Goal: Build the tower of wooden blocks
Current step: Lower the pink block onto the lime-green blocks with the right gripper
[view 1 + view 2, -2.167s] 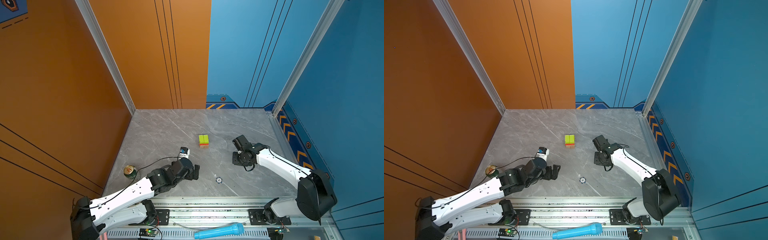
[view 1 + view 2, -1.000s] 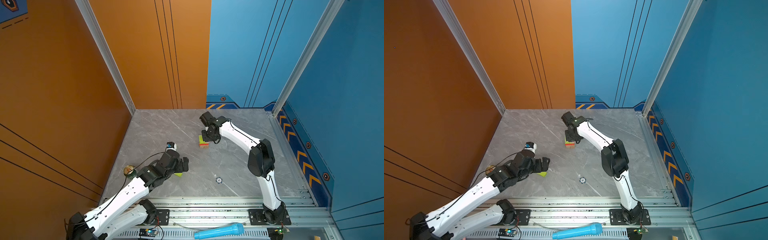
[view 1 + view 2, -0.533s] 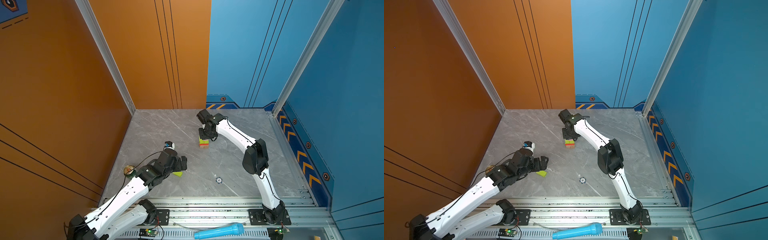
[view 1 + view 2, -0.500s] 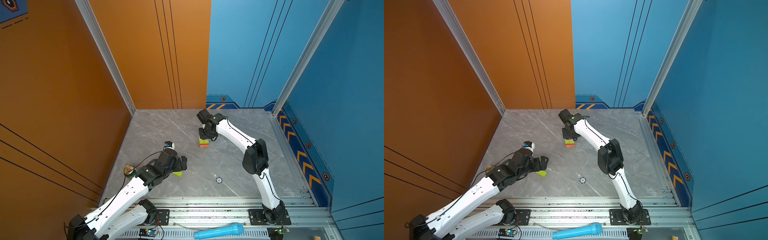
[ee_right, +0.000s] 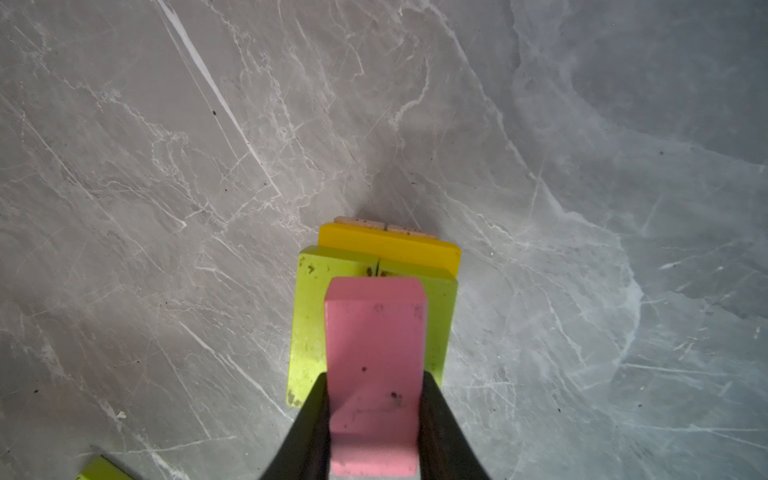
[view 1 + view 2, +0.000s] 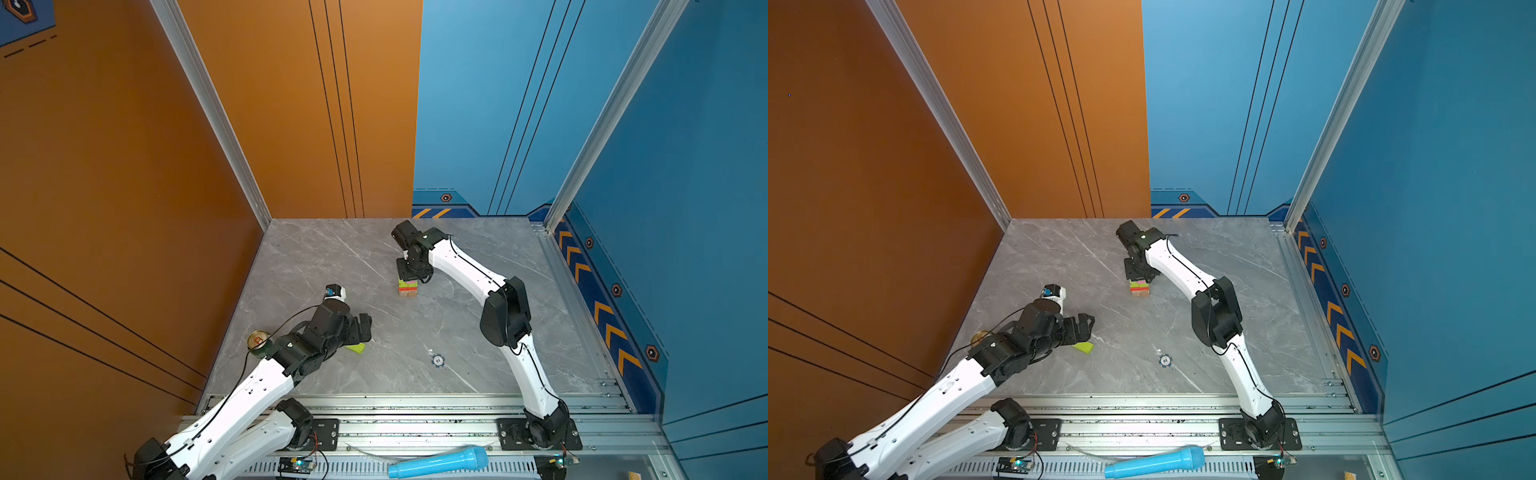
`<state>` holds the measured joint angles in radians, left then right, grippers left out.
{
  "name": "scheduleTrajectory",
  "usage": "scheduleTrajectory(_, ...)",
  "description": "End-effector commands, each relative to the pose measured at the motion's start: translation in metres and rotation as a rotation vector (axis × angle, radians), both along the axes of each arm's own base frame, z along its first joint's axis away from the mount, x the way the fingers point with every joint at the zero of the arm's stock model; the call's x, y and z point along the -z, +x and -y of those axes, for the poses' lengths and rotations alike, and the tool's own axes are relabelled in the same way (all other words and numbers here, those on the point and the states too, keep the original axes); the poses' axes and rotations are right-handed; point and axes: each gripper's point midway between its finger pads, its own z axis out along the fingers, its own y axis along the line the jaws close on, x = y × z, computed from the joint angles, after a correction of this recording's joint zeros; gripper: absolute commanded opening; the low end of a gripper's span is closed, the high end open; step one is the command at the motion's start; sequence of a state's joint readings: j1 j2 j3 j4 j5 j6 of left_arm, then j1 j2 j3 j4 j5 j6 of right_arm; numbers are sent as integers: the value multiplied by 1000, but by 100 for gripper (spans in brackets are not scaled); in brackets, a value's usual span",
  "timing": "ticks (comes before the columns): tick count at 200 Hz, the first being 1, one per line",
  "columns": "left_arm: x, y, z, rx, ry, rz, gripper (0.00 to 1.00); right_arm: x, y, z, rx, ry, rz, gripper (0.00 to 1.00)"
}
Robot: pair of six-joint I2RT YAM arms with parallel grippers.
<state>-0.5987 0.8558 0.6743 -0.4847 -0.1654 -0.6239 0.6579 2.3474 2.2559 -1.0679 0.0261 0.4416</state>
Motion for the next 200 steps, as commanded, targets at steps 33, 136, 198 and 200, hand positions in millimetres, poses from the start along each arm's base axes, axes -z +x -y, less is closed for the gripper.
scheduleTrajectory(33, 6, -4, -4, 12, 3, -19, 98, -3, -6, -5, -4, -5, -25, 31)
scheduleTrajectory(136, 9, -6, -6, 11, -19, -23, 98, 0, -5, -3, 19, -22, -35, 31)
scheduleTrajectory(198, 9, -7, -7, 13, -28, -21, 98, -2, -4, -1, 35, -33, -34, 33)
scheduleTrajectory(200, 9, -7, -7, 14, -30, -21, 98, -1, -5, -1, 35, -33, -36, 33)
